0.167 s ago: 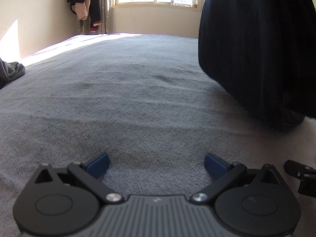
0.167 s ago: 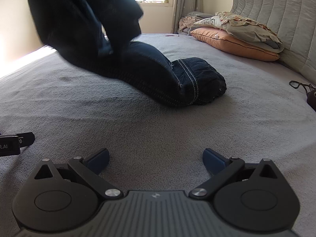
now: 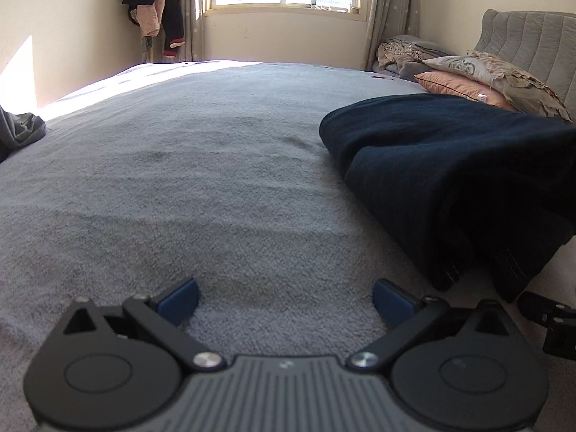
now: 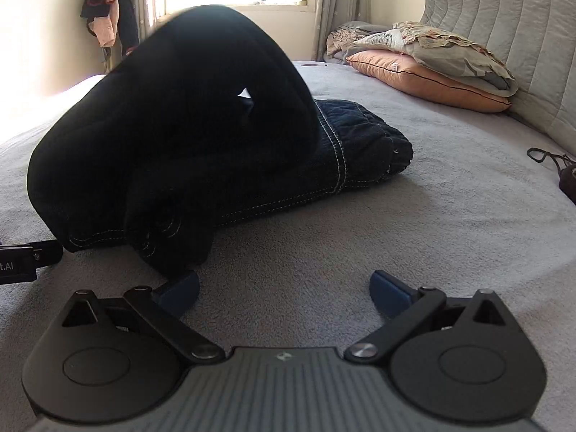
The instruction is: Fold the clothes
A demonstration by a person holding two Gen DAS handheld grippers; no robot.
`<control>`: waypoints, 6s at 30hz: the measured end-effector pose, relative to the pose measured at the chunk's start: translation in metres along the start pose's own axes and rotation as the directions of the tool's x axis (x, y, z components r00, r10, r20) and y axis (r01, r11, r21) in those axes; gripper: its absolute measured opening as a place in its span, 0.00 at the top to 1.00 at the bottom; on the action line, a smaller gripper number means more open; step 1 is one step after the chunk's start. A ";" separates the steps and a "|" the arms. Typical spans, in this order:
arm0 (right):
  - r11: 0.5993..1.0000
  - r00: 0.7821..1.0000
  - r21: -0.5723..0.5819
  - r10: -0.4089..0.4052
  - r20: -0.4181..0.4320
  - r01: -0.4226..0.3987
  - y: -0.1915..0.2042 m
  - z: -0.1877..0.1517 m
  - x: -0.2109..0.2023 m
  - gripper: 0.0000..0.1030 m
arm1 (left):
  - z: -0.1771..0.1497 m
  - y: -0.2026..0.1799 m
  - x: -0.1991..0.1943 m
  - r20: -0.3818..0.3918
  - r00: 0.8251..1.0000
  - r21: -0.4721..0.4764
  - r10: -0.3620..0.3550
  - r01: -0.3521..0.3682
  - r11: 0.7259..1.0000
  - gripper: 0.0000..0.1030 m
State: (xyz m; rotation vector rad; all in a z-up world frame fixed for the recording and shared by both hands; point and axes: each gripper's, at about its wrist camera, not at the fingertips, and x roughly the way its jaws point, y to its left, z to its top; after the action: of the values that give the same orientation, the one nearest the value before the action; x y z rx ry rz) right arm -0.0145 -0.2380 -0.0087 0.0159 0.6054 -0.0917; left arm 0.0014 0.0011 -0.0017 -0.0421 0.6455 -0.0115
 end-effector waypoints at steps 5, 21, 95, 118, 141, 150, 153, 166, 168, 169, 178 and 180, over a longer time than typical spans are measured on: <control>1.000 1.000 -0.009 -0.016 0.010 0.016 0.007 -0.007 -0.005 0.00 | 0.000 0.000 -0.002 0.000 1.000 -0.001 0.000 0.000 1.000 0.00; 0.968 0.982 -0.179 0.159 -0.098 -0.175 -0.002 0.021 0.020 0.00 | 0.004 0.004 0.000 -0.013 1.000 -0.014 -0.010 0.010 1.000 0.00; 0.884 0.961 0.382 0.228 0.155 -0.271 -0.037 0.110 0.007 0.74 | 0.094 0.088 0.016 -0.121 0.993 -0.057 -0.018 0.011 0.998 0.00; 0.974 0.653 -0.065 -0.095 0.751 0.216 -0.043 0.335 -0.289 0.78 | 0.085 0.056 0.011 -0.079 0.880 -0.299 -0.468 0.427 0.853 0.00; 0.994 0.995 -0.027 0.104 -0.012 -0.104 -0.104 0.097 -0.102 0.21 | 0.048 0.042 0.039 -0.278 0.783 -0.476 -0.556 0.391 0.788 0.00; 0.770 0.974 0.597 -0.153 -0.168 0.224 -0.278 0.000 -0.090 0.35 | 0.042 0.009 0.044 -0.202 0.800 -0.414 -0.565 0.453 0.789 0.13; 0.824 0.985 0.543 -0.105 -0.135 0.162 -0.270 0.016 -0.068 0.66 | 0.051 0.024 0.046 -0.146 0.808 -0.471 -0.571 0.451 0.758 0.51; 0.982 0.865 0.157 -0.166 0.474 0.103 -0.199 0.202 -0.086 1.00 | 0.209 0.096 0.008 0.390 0.732 -0.406 -0.559 0.682 0.609 0.70; 0.976 0.772 0.185 -0.207 0.601 0.118 -0.190 0.242 -0.115 1.00 | 0.227 0.117 -0.006 0.457 0.713 -0.371 -0.531 0.695 0.616 0.71; 0.972 0.744 0.204 -0.222 0.630 0.118 -0.187 0.253 -0.130 1.00 | 0.227 0.127 -0.012 0.475 0.714 -0.365 -0.515 0.692 0.623 0.71; 0.909 0.995 0.416 -0.051 0.082 0.012 -0.231 0.135 -0.032 0.29 | 0.138 0.183 0.058 0.163 0.898 -0.618 -0.409 0.416 0.667 0.21; 0.822 0.996 0.565 -0.086 0.007 0.067 -0.262 0.097 -0.017 0.29 | 0.139 0.187 0.073 0.115 0.920 -0.629 -0.375 0.359 0.690 0.12</control>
State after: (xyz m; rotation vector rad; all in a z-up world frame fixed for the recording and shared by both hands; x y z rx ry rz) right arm 0.0031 -0.5015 0.0836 0.5704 0.5281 -0.3493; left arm 0.1430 0.1910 0.0577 -0.8486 0.6298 -0.1827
